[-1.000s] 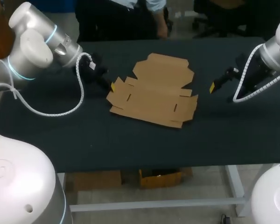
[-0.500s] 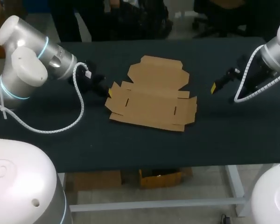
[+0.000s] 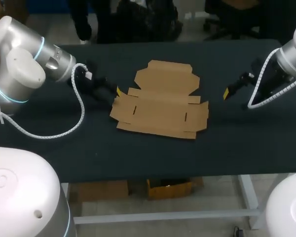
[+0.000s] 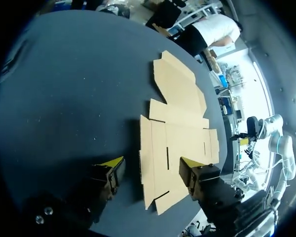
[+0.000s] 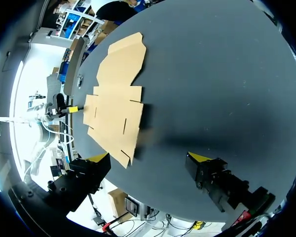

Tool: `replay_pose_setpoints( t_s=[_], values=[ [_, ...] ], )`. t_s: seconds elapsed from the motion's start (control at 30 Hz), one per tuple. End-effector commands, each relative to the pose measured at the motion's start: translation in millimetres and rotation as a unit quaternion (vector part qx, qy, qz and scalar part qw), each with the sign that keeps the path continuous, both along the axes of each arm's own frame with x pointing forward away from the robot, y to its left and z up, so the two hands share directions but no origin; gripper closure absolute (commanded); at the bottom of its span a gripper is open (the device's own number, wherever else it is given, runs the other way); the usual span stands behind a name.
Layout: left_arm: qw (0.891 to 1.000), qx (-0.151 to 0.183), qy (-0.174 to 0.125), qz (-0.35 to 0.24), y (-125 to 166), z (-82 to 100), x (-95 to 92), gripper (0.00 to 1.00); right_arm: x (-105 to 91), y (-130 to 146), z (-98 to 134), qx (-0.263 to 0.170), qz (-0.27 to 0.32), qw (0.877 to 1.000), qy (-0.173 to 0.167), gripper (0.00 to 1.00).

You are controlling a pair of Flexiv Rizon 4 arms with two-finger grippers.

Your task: Assemble the packaging by folding the flat box into shape, placing the metal phone stand inside, and closing the box properly

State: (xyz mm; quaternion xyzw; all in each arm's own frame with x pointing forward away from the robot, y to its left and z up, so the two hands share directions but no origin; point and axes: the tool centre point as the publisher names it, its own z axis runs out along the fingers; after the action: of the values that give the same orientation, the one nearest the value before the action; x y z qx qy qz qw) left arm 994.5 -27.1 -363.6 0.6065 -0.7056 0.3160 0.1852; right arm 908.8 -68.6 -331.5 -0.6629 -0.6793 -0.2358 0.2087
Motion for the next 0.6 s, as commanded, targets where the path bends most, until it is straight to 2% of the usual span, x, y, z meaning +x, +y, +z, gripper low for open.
replay_pose_setpoints(
  t_s=[0.03, 0.3, 0.6],
  values=[
    [0.997, 0.000, 0.056, -0.053, 3, -6.0, 24.8, 0.00, 0.4, 1, 1, -0.001, 0.001, 1.000, 0.001, 0.00],
    [0.990, -0.021, 0.100, -0.100, 1, -10.1, 35.3, 0.00, 0.4, 1, 2, -0.005, -0.002, 1.000, 0.002, 0.00],
    [0.983, -0.021, 0.120, -0.136, -8, -11.0, 36.2, 0.00, 0.5, 3, 1, -0.005, -0.003, 1.000, 0.002, 0.00]
  ],
)
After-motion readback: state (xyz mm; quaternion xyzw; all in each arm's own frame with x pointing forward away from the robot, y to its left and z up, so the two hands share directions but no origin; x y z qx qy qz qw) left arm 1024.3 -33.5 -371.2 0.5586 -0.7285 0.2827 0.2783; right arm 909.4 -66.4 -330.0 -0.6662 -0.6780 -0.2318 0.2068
